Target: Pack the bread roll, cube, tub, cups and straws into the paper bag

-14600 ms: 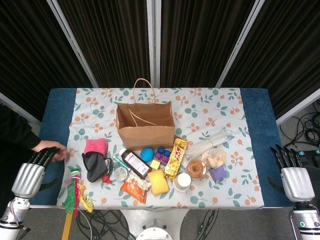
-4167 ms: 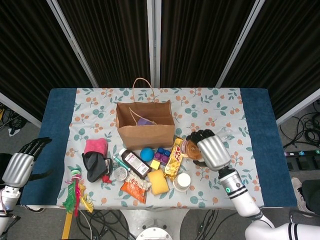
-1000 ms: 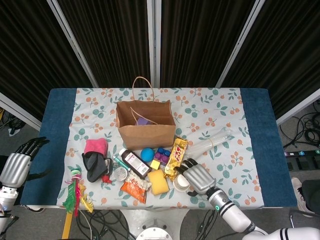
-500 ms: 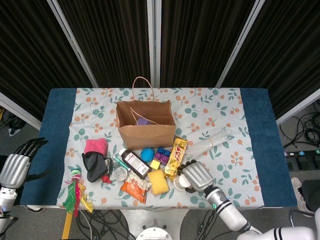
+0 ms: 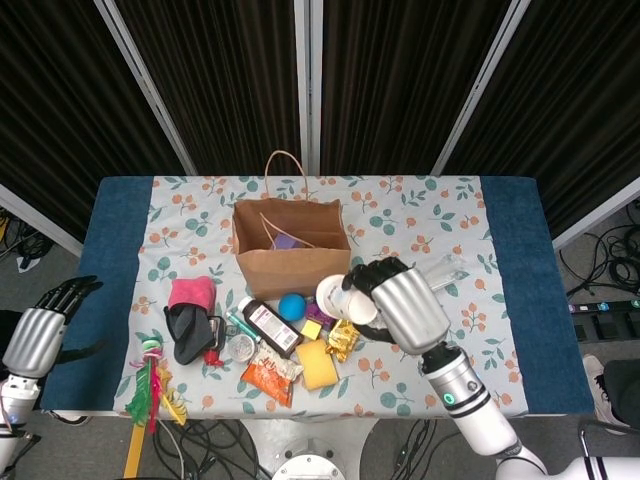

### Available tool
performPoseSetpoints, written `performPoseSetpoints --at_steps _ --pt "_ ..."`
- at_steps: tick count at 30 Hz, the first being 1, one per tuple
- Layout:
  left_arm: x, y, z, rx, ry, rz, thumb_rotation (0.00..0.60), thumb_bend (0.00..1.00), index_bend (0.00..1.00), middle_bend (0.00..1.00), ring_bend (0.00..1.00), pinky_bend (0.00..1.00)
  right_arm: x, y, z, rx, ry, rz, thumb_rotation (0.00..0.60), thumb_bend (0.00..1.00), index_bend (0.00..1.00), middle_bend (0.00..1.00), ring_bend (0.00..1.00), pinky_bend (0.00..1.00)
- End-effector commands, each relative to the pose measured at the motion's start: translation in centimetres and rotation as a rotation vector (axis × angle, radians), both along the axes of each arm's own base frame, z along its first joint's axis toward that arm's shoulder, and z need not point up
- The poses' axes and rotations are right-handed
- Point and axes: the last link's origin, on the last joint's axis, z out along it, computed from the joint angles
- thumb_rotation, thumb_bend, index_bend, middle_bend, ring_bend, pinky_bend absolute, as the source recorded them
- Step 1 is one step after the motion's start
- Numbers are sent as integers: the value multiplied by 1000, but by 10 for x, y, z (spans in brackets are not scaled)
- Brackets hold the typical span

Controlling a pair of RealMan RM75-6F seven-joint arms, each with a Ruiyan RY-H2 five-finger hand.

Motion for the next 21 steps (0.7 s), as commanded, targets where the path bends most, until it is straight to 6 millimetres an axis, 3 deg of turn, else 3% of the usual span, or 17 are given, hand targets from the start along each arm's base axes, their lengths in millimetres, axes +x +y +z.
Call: performPoseSetpoints --at_steps 1,5,9,15,21 --pt "1 0 -1 -7 5 -2 600 128 238 267 177 255 28 -11 47 -103 -108 25 600 148 559 518 389 391" --pt "4 3 1 -1 7 -11 600 127 238 267 177 255 40 -32 63 -182 -147 29 600 155 559 518 388 391" --pt "6 5 1 -5 15 -17 600 128 238 267 177 255 52 -58 59 -217 -143 22 600 162 559 519 389 391" --pt "5 5 0 -6 18 -11 600 128 238 266 177 255 64 -89 19 -190 -69 -9 600 167 559 519 389 392" --pt "3 7 2 -2 19 -4 600 128 238 267 177 255 70 -102 -22 -126 -26 -39 600 167 559 519 389 392"
